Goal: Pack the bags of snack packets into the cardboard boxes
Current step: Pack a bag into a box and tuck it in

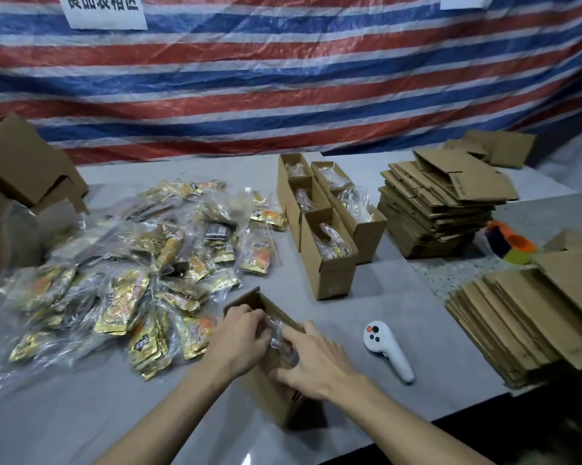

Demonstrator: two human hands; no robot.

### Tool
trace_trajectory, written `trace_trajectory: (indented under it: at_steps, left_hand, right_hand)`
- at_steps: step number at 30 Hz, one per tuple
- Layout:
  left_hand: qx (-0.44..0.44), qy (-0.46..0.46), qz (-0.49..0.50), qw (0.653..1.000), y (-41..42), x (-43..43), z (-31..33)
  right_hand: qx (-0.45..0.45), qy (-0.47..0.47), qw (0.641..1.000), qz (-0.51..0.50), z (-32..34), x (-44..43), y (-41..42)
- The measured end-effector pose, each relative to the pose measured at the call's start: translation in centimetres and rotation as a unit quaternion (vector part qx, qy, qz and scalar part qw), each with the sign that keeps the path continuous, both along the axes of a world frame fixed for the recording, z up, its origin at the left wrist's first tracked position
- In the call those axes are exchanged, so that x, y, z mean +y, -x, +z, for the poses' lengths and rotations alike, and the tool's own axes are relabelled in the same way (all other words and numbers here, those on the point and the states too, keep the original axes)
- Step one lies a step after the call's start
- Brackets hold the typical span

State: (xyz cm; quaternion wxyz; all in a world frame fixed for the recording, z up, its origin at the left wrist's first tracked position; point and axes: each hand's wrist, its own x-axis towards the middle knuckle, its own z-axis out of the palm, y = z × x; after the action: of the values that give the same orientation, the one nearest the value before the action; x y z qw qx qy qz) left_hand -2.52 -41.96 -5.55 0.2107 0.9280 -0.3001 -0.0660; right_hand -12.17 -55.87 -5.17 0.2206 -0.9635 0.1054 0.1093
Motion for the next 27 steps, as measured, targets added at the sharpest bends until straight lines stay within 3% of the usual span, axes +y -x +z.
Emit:
trace_trajectory:
  at_steps: [6, 10, 18, 27]
  left_hand:
    - [0.037, 0.026, -0.012, 0.999, 0.0, -1.8, 1.0]
    - [-0.006, 0.065, -0.028, 0.997, -0.2, -3.3, 2.3]
    - [-0.072, 0.332, -0.054, 0.939, 1.6, -8.2, 7.6]
    - [-0.005, 0.308, -0.082, 0.948, 1.8, -12.9, 10.1]
  right_hand:
    - [-0.014, -0.022, 0.998, -0.052, -0.6, -0.7, 0.6]
    - [-0.064, -0.033, 0.993, -0.095, 0.9, -2.0, 0.8]
    - [-0.116, -0.019, 0.974, -0.192, 9.9, -7.4, 1.6]
    - [-0.096, 0.027, 0.953, -0.287, 14.7, -15.9, 2.4]
